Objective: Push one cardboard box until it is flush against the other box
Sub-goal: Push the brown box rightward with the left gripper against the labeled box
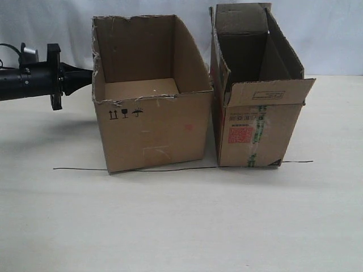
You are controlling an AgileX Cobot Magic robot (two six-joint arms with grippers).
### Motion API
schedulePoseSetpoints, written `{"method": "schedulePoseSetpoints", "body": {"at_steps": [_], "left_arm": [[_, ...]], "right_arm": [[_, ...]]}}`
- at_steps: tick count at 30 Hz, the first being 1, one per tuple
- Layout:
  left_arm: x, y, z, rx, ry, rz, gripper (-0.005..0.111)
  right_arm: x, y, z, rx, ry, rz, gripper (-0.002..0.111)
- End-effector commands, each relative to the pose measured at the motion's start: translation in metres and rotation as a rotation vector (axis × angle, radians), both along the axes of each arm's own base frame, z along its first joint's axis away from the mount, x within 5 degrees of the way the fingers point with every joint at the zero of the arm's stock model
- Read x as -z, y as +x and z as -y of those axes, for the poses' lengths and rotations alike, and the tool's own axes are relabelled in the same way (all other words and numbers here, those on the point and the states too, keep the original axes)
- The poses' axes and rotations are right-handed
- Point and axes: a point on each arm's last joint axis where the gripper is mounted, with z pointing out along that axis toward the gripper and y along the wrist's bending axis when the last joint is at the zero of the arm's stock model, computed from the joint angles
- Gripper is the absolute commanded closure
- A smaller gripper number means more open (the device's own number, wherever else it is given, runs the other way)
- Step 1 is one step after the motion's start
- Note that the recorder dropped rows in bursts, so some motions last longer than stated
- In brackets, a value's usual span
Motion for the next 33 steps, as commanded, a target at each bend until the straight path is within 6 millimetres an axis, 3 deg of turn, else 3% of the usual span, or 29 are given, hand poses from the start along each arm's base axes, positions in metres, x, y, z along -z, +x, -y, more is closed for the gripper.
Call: {"method": "schedulePoseSetpoints", "body": {"at_steps": [1,6,16,24,33], "left_arm": [[-0.002,0.003,0.0,-0.026,-0.005,-0.002,0.107],[-0.002,0.009,-0.009,-0.101,0.028,0.01,0.107],[-0.016,0.04,-0.017,-0.247,0.182,0.072,0.107],[0.003,0.056,0.008,-0.107,0.051,0.075,0.107],[-0.001,0.05,0.029,0.002,-0.005,0.096,0.107]], "right_arm": [[0.001,0.0,0.0,-0.002,-0.007,0.0,0.103],[0.001,0.0,0.0,-0.002,-0.007,0.0,0.103],[0.001,0.0,0.0,-0.002,-0.007,0.0,0.103],[0.001,0.0,0.0,-0.002,-0.007,0.0,0.103],[0.001,0.0,0.0,-0.002,-0.007,0.0,0.103]]}}
